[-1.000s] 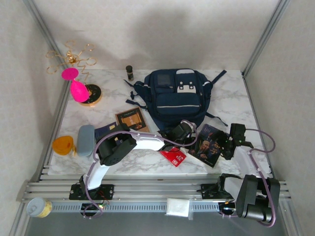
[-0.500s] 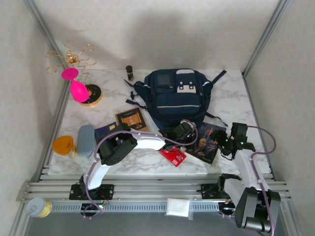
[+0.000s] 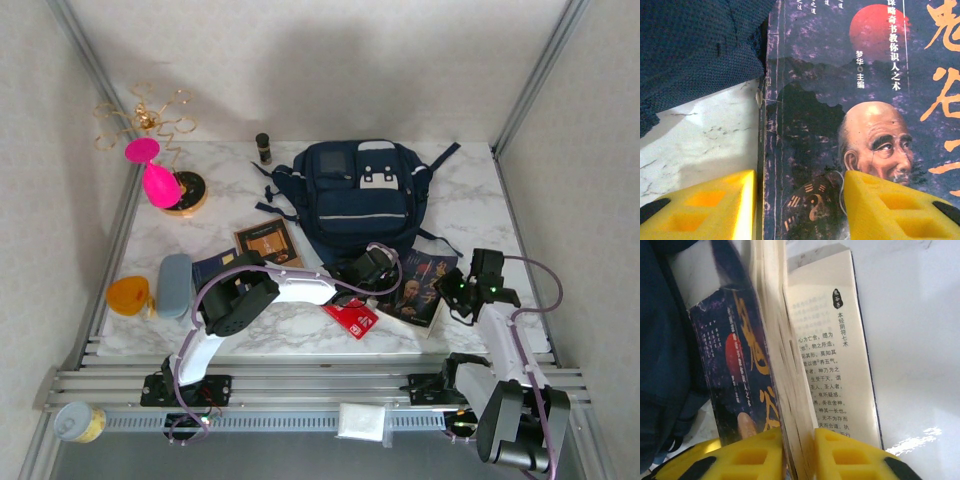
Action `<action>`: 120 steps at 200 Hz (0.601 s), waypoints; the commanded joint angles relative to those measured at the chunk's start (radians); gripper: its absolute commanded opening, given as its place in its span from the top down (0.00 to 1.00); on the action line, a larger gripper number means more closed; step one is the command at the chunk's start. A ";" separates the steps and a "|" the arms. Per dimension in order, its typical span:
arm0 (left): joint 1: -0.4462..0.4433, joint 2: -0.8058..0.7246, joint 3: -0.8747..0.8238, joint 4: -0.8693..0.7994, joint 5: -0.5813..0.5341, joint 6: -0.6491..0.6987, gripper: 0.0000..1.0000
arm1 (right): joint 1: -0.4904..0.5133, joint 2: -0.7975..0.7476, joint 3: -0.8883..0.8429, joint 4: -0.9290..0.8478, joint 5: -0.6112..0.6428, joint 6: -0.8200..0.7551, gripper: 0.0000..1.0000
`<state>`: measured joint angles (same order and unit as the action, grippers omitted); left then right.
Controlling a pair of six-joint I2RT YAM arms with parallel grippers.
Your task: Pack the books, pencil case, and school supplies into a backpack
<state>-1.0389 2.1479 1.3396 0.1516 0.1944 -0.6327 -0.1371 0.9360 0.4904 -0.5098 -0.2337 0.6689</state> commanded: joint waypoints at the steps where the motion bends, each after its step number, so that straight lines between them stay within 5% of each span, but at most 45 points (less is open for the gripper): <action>1: -0.004 0.007 0.030 0.000 0.018 -0.015 0.51 | -0.009 -0.011 0.044 0.016 -0.028 0.003 0.88; 33: -0.002 -0.020 0.042 -0.008 0.022 -0.015 0.48 | -0.041 -0.035 0.064 0.009 -0.050 -0.015 1.00; 120: 0.126 -0.485 -0.232 0.115 0.084 -0.114 0.26 | -0.046 -0.097 0.367 -0.120 -0.052 -0.099 1.00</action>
<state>-0.9623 1.8080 1.1797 0.2295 0.2558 -0.7296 -0.1810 0.8505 0.7475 -0.6197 -0.2367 0.6155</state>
